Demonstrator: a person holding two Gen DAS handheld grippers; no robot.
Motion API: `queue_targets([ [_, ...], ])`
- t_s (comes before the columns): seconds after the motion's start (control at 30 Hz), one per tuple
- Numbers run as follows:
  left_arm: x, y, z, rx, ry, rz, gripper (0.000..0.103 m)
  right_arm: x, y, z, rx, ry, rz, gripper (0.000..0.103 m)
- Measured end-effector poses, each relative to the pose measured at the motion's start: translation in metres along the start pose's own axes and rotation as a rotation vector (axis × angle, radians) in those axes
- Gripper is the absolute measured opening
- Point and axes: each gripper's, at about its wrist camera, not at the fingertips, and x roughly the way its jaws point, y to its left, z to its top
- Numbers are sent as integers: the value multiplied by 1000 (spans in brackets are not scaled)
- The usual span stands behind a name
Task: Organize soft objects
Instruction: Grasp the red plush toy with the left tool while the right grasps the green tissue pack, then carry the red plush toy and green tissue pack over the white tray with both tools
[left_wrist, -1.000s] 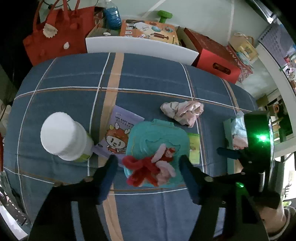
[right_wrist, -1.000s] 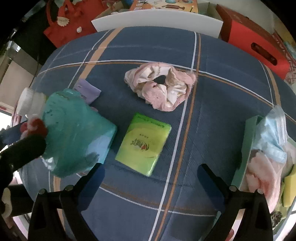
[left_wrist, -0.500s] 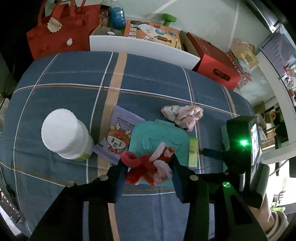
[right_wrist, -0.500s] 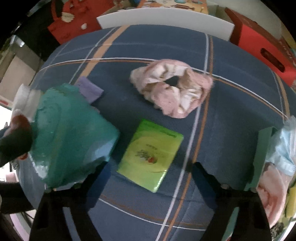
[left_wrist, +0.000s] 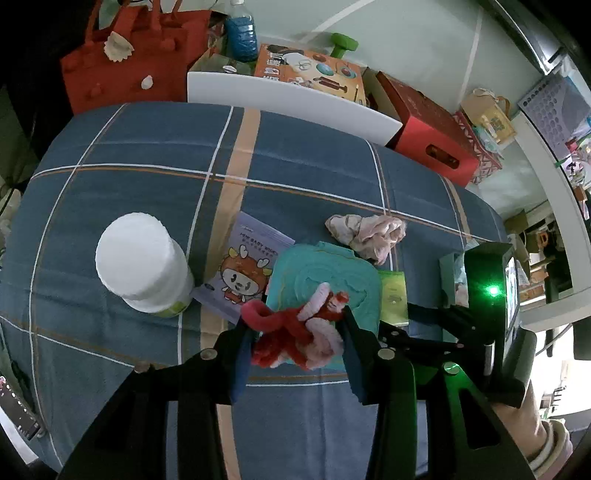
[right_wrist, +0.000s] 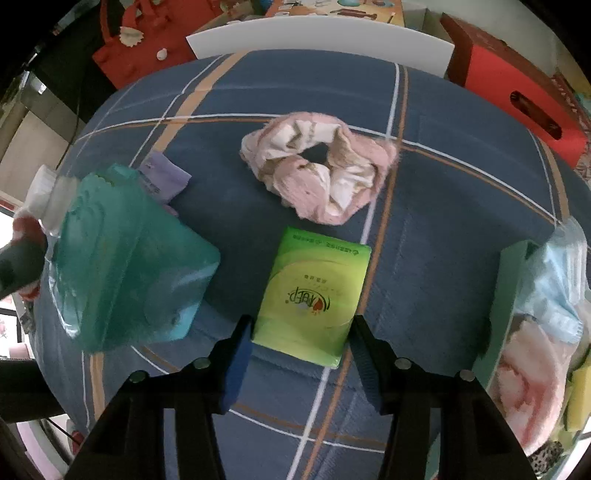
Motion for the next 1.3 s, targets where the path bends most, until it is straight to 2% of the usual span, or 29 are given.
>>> queue_targets([
  [0.27,-18,-7,-3,10,-32,4,43,-27,-12,-23,-3,-31,13,54],
  [0.47,-33,-27,-9,41,-58,10,43,-65,-24,-36,-5,-73,34,53],
  [0.93,-47,-119,-34,215,-104,7,43,-136,-73,-89,12,-160,33,53],
  [1.07,-41,-143,-41,252,-96,-2,43,-147,-90,-99,37,-178,30,53],
  [1.3,-16,-189,-51,305,-46,-30,43,-169,-146,-121,130,-204,-9,53],
])
